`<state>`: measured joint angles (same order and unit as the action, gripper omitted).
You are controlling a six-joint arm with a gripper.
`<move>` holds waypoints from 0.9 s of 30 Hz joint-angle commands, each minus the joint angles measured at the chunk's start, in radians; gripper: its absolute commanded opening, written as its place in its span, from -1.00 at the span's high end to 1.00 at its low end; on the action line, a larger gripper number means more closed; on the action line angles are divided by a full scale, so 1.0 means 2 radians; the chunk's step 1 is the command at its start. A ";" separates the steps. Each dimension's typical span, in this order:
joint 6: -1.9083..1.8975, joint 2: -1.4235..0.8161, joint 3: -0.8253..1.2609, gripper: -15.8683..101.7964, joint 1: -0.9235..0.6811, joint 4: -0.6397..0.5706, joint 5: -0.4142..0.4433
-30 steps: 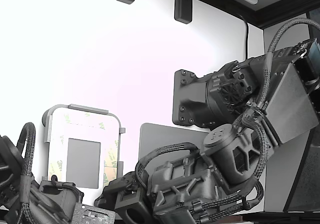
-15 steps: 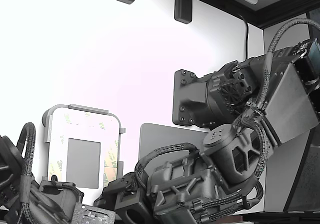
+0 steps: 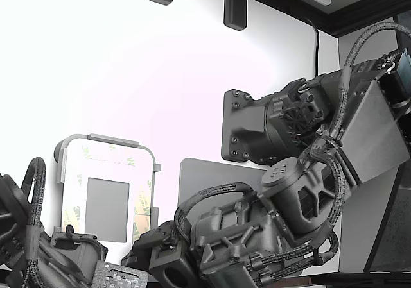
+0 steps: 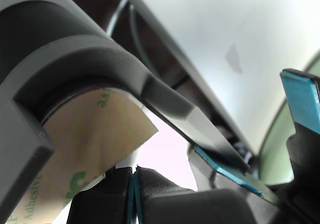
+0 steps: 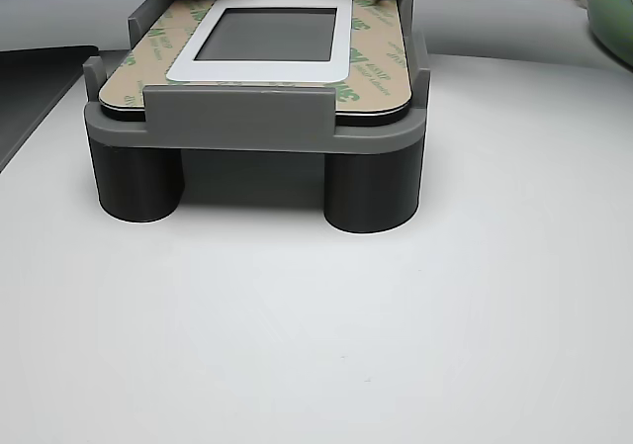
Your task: Peel off protective film from adhesive tape.
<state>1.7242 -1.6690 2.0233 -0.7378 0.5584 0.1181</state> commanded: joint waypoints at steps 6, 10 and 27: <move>-0.002 -0.016 -0.007 0.91 0.002 -0.004 0.001; -0.002 -0.018 -0.002 0.91 0.002 -0.008 0.001; -0.002 -0.031 0.012 0.91 0.002 -0.004 0.002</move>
<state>1.7196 -1.7027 2.0647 -0.7409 0.5522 0.1197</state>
